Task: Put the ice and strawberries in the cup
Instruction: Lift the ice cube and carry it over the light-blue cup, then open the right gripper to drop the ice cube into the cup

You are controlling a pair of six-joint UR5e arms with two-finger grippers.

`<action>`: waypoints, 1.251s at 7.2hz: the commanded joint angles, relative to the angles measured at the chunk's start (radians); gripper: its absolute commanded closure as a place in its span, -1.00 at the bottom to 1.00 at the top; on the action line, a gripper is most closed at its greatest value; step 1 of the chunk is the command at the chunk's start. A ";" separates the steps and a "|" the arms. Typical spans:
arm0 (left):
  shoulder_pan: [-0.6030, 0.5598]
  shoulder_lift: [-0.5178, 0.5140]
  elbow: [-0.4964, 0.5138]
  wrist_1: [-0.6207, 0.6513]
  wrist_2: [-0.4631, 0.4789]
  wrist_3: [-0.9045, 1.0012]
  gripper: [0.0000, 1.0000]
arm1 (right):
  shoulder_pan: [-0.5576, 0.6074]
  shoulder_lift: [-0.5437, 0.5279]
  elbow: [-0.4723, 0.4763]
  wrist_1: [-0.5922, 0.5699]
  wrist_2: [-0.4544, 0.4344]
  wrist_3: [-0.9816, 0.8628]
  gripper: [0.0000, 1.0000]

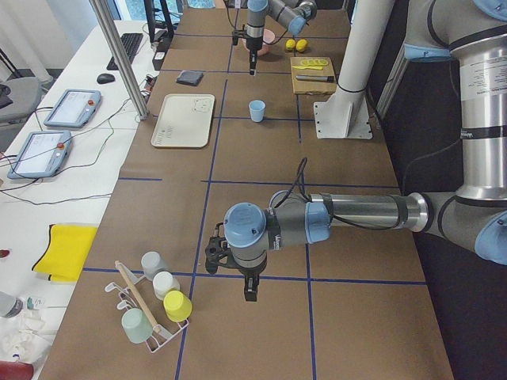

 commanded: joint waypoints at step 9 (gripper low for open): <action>0.000 0.000 0.000 0.000 0.002 0.000 -1.00 | -0.061 0.043 -0.130 0.070 -0.063 0.018 -0.99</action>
